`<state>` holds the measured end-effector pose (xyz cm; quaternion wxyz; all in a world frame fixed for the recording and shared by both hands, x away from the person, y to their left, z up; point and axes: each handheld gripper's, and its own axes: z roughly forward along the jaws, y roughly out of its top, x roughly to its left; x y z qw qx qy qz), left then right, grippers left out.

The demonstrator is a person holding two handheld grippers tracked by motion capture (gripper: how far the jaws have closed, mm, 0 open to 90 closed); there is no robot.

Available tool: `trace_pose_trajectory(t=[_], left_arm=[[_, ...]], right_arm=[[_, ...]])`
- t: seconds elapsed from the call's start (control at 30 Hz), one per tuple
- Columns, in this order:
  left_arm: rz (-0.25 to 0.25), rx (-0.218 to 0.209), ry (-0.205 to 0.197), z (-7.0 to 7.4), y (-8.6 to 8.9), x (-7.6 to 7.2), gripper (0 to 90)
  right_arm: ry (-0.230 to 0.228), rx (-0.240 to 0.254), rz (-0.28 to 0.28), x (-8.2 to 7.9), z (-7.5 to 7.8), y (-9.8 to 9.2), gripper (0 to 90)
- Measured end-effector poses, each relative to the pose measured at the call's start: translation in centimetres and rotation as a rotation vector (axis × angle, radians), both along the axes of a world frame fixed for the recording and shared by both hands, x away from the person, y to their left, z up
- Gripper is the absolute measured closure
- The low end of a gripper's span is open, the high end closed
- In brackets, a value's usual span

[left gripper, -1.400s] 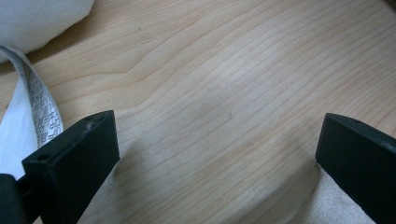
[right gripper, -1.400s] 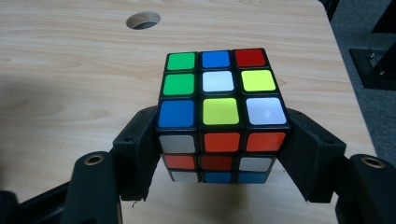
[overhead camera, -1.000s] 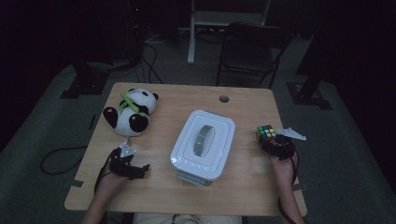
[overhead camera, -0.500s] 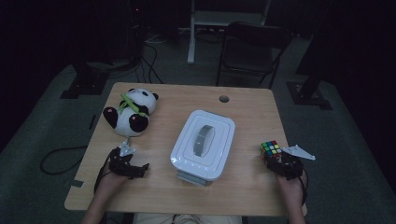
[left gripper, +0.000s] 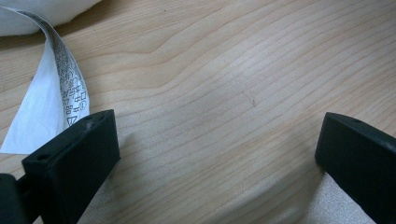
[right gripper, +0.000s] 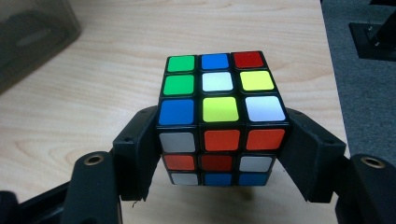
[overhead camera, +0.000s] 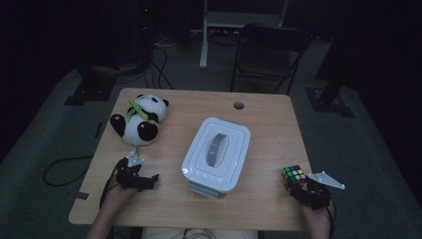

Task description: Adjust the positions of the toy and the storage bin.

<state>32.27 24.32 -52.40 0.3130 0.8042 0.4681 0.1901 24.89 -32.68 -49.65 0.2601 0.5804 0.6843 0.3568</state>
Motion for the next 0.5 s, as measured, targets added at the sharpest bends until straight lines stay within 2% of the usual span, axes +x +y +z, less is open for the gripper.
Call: trace_pose_trajectory(t=[0.3,0.4,0.5], left_arm=[[0.001,0.0,0.0,0.0,0.0,0.0,0.4],[0.001,0.0,-0.001,0.0,0.0,0.0,0.4],[0.001,-0.001,0.0,0.0,0.0,0.0,0.4]], right_arm=[[-0.005,0.03,0.014,-1.7,-0.4,-0.3,33.4],[0.005,0.031,0.017,-2.3,-1.0,-0.5,33.3],[-0.015,0.036,0.014,-2.7,-1.2,-0.6,33.3]])
